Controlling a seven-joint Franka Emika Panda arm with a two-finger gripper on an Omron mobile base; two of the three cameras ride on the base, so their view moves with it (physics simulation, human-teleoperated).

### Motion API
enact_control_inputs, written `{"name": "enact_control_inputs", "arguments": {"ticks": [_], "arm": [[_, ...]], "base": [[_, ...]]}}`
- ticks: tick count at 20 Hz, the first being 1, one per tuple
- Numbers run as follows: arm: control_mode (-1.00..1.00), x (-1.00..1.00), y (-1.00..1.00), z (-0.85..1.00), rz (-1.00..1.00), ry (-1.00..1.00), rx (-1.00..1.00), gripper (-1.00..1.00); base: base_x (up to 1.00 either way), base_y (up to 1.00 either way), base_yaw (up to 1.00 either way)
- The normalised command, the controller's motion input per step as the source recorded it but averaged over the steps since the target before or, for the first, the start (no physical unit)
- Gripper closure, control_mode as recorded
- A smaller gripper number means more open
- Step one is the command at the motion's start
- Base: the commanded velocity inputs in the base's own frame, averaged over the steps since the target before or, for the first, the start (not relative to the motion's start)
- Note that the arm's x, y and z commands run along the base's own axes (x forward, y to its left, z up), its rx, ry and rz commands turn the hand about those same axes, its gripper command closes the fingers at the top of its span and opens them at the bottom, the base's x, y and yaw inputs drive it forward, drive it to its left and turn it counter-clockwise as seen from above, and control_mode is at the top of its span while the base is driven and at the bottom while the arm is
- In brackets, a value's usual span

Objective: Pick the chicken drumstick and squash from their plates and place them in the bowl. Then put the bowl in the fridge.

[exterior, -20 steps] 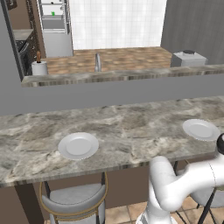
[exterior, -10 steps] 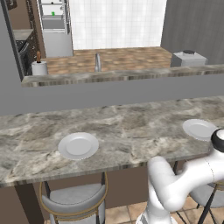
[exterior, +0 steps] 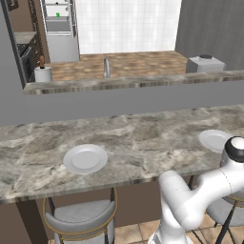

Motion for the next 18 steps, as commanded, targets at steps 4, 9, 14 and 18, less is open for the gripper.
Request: {"name": "enact_control_inputs", "arguments": {"ticks": [4,9,14,18], "arm": [[-1.00,0.00,0.00,0.00,-0.04,0.00,0.00,-1.00],[-1.00,0.00,0.03,0.00,-0.03,0.00,0.00,-1.00],[-1.00,-0.01,0.12,0.00,-0.01,0.00,0.00,-1.00],[-1.00,-0.12,0.20,0.00,0.00,0.00,0.00,-1.00]], "base": [[0.00,0.00,0.00],[0.00,0.00,0.00],[0.00,0.00,0.00],[0.00,0.00,0.00]]}}
